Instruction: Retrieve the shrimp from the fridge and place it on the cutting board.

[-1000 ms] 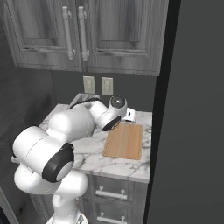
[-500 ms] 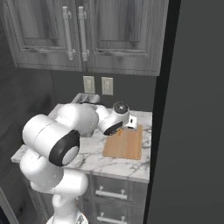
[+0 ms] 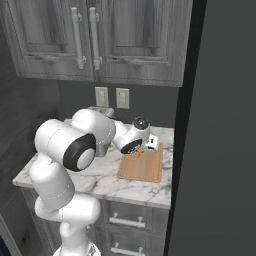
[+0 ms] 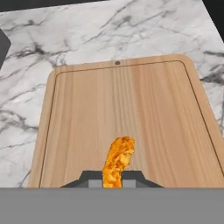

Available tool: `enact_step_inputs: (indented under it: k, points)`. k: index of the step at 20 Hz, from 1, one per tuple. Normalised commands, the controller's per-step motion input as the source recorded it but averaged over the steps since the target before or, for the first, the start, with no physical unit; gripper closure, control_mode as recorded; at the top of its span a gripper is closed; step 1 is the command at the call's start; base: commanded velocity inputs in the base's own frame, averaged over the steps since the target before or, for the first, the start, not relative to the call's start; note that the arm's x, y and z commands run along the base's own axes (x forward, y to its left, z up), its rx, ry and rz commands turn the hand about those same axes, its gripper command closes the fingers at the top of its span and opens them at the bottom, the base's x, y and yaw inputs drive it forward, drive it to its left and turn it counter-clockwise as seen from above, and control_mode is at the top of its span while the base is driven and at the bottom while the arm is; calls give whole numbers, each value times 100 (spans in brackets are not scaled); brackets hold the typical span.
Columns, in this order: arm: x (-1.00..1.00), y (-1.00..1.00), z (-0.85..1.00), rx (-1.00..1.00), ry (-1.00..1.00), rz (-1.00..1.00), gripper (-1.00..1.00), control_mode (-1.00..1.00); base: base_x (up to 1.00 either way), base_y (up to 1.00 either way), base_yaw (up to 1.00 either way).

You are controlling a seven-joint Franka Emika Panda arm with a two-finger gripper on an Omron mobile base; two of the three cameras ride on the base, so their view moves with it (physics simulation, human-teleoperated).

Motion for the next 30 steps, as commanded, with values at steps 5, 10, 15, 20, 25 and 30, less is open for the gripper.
enact_step_inputs:
  k: [5,10,15,20,25,30]
  points:
    - [16,-10,-41,0,2,0,100,-100,0,0,0]
    - [13,-12,-41,0,0,0,100,-100,0,0,0]
    - [17,-6,-40,0,1,0,100,-100,0,0,0]
    - [22,0,-42,0,1,0,-100,-100,0,0,0]
    - [4,0,-10,0,2,0,-100,-100,0,0,0]
    - [0,0,1,0,3,0,-100,-100,0,0,0]
